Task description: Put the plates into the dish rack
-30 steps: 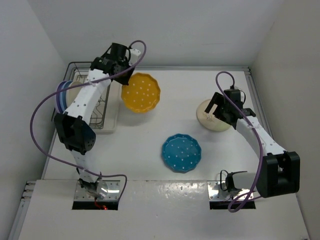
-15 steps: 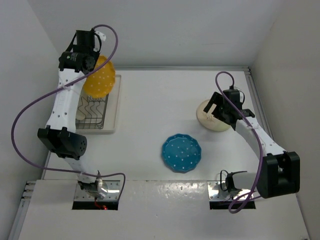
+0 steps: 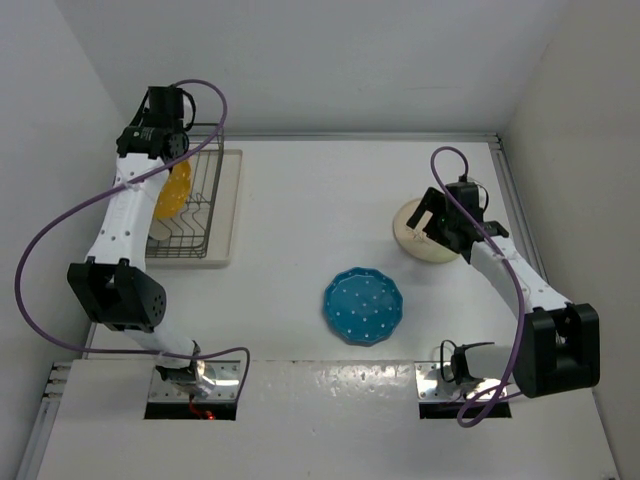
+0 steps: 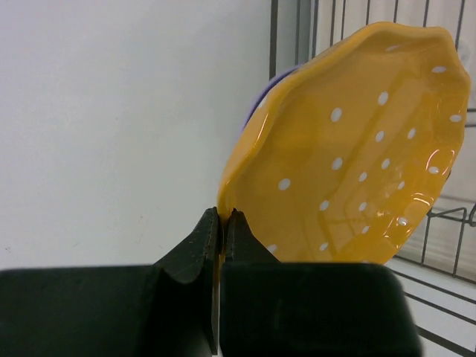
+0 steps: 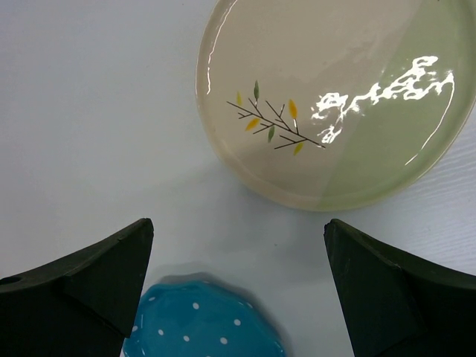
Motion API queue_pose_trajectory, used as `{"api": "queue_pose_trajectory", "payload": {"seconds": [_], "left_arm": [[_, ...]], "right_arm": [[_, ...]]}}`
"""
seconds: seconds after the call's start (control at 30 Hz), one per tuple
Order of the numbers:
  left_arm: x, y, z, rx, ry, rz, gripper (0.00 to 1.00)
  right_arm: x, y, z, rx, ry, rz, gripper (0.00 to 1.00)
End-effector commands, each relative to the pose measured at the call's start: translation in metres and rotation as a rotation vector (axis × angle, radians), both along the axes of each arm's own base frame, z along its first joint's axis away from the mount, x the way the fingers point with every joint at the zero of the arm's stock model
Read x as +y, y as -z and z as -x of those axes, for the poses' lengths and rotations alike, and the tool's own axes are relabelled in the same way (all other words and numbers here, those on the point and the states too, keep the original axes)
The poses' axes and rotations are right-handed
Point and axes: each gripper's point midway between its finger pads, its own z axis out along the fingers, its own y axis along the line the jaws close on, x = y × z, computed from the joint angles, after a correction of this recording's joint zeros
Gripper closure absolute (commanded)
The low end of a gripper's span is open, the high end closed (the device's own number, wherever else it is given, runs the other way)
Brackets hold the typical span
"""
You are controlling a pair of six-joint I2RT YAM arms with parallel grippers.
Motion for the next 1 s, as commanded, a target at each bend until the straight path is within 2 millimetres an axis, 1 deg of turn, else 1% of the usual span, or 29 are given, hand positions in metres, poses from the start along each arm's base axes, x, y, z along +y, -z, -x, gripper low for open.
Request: {"api": "queue_pose_trajectory", "payload": {"seconds": [0.0, 0.1, 0.13, 0.17, 0.23, 0.27, 0.3, 0.33, 0.37, 0.4, 0.43, 0.47, 0.5, 0.53, 0.57, 0.6, 0.63, 0.67, 0.77, 0.8, 0.9, 0.97], "left_arm": [[0.018, -0.058, 0.010, -0.224, -0.092, -0.065, 1.00], [0.024, -0.054, 0.012, -0.227, -0.142, -0.103, 1.00], [0.021, -0.056, 0.013, -0.231, -0.136, -0.116, 1.00], [0.023, -0.057, 0.012, -0.239, -0.144, -0.134, 1.00], [0.024, -0.053, 0.015, -0.228, -0.166, -0.169, 1.00], [0.022, -0.058, 0.016, -0.246, -0.165, -0.189, 1.00], [0.022, -0.053, 0.018, -0.228, -0.182, -0.213, 1.00], [0.019, -0.055, 0.020, -0.239, -0.183, -0.224, 1.00], [0.021, -0.058, 0.019, -0.245, -0.191, -0.245, 1.00], [0.023, -0.053, 0.021, -0.228, -0.208, -0.264, 1.00], [0.020, -0.052, 0.020, -0.223, -0.203, -0.274, 1.00], [0.021, -0.055, 0.023, -0.243, -0.215, -0.281, 1.00], [0.022, -0.047, 0.023, -0.215, -0.217, -0.301, 1.00], [0.024, -0.048, 0.028, -0.216, -0.233, -0.314, 1.00], [0.022, -0.052, 0.029, -0.233, -0.234, -0.330, 1.00], [0.023, -0.050, 0.029, -0.228, -0.245, -0.346, 1.00], [0.021, -0.042, 0.031, -0.206, -0.256, -0.370, 1.00], [0.019, -0.050, 0.033, -0.252, -0.268, -0.373, 1.00], [0.019, -0.049, 0.036, -0.230, -0.283, -0.418, 1.00], [0.019, -0.055, 0.035, -0.248, -0.286, -0.424, 1.00], [0.016, -0.053, 0.035, -0.251, -0.287, -0.433, 1.00], [0.013, -0.046, 0.034, -0.225, -0.270, -0.443, 1.00]], "right_arm": [[0.003, -0.010, -0.009, -0.058, -0.004, -0.009, 0.03], [0.005, -0.009, -0.011, -0.055, -0.007, -0.014, 0.03], [0.003, -0.009, -0.011, -0.056, -0.003, -0.014, 0.03], [0.005, -0.009, -0.011, -0.056, -0.008, -0.017, 0.03], [0.005, -0.008, -0.010, -0.053, -0.008, -0.017, 0.03], [0.005, -0.008, -0.009, -0.051, -0.012, -0.016, 0.03], [0.004, -0.008, -0.009, -0.055, -0.006, -0.016, 0.03], [0.004, -0.007, -0.008, -0.052, -0.005, -0.015, 0.03], [0.004, -0.008, -0.007, -0.055, -0.006, -0.011, 0.03], [0.002, -0.007, -0.006, -0.054, 0.003, -0.010, 0.03], [0.001, -0.005, -0.005, -0.050, 0.007, -0.007, 0.03], [0.000, -0.007, -0.004, -0.054, 0.006, -0.006, 0.03], [0.001, -0.006, -0.003, -0.054, 0.003, -0.005, 0.03], [0.001, -0.006, -0.003, -0.054, 0.004, -0.006, 0.03], [0.001, -0.006, -0.002, -0.053, 0.000, -0.004, 0.03], [0.001, -0.008, -0.003, -0.059, 0.003, -0.003, 0.03], [0.001, -0.009, -0.003, -0.064, 0.005, -0.006, 0.03], [0.001, -0.009, -0.003, -0.061, 0.003, -0.007, 0.03], [0.001, -0.010, -0.003, -0.064, 0.000, -0.005, 0.03], [0.000, -0.011, -0.003, -0.065, 0.005, -0.007, 0.03], [0.000, -0.011, -0.004, -0.068, 0.008, -0.011, 0.03], [0.002, -0.013, -0.003, -0.071, 0.005, -0.011, 0.03]]}}
